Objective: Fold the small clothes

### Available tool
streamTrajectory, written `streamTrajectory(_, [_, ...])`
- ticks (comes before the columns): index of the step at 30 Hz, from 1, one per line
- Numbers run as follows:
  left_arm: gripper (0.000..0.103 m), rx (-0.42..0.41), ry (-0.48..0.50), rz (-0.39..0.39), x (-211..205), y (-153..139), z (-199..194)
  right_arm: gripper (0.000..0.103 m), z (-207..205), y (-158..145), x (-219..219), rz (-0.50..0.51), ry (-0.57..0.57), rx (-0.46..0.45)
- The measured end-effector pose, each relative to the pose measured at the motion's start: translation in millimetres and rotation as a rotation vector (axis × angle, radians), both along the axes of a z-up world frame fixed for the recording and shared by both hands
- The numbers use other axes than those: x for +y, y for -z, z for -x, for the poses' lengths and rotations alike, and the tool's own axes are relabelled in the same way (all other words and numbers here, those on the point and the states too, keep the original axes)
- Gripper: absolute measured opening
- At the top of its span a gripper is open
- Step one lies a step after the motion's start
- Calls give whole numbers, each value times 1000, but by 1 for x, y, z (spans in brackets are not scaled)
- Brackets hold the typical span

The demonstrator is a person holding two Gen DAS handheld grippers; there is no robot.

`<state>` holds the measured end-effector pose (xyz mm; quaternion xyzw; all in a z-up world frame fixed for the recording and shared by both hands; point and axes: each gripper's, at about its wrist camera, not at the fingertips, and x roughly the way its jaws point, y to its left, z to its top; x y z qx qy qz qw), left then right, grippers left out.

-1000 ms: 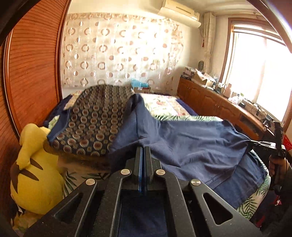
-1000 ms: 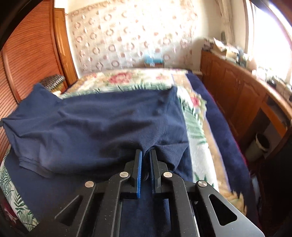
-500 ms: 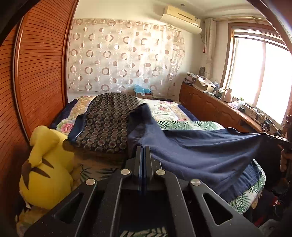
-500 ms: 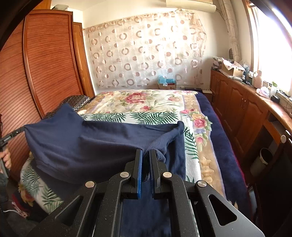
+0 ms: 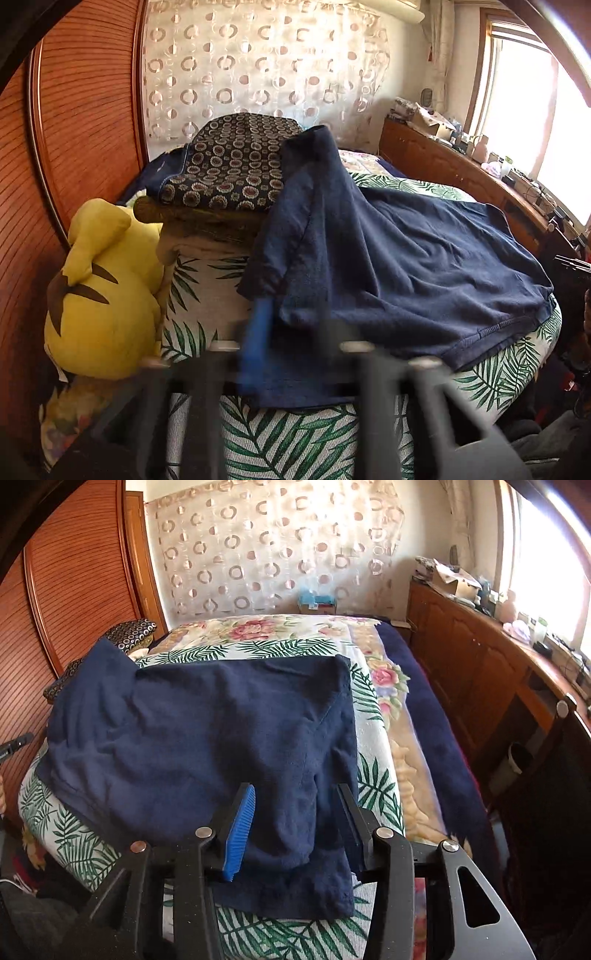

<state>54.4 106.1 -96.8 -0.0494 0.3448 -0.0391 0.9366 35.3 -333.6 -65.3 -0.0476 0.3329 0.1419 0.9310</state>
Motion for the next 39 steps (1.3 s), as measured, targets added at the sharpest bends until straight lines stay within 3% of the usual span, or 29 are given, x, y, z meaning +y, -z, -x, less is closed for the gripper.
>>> streamTrajectory(1, [51, -3, 5, 9, 0, -1, 0, 49, -1, 0, 3, 0, -7, -6])
streamTrajectory(3, [67, -2, 0, 10, 0, -2, -1, 50, 3, -2, 13, -6, -24, -15])
streamTrajectory(5, [70, -12, -12, -9, -2, -4, -2, 51, 5, -1, 20, -3, -38, -26])
streamTrajectory(16, [71, -8, -16, -60, -9, -8, -7, 52, -16, 28, 48, 6, -94, -12])
streamTrajectory(26, [71, 13, -42, -58, -2, 1, -10, 52, -29, 49, 61, 61, -70, -7])
streamTrajectory(39, [71, 93, -50, 72, 19, 27, -41, 63, -24, 67, 67, 72, -39, -51])
